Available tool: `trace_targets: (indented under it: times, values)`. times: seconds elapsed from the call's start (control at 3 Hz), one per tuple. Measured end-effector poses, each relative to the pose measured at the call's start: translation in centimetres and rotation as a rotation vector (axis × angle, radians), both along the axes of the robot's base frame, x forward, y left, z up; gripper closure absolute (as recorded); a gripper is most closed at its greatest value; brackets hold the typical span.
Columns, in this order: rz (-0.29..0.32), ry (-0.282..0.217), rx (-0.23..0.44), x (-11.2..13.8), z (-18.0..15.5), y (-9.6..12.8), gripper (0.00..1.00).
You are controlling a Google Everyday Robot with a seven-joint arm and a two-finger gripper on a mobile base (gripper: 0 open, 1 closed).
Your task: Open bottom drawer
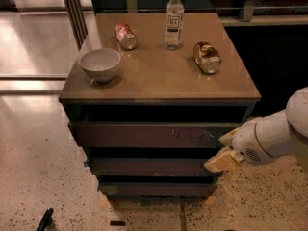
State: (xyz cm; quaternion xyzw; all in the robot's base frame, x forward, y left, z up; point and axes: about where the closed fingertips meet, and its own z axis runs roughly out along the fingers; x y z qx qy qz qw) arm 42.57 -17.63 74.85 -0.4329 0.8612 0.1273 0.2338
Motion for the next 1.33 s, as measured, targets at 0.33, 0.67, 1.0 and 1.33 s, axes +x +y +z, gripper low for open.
trace_targets:
  times: [0.33,0.67,1.0,1.33]
  values:
    - [0.000,0.000,0.000,0.0,0.0,0.0,0.64]
    - [-0.007,-0.010,0.007,-0.3,-0.5,0.1,0.87]
    - [-0.079,0.014,0.036,-2.5,-4.5,0.7,1.00]
    - [-0.182,0.124,0.090,-6.8,-13.2,2.6,1.00]
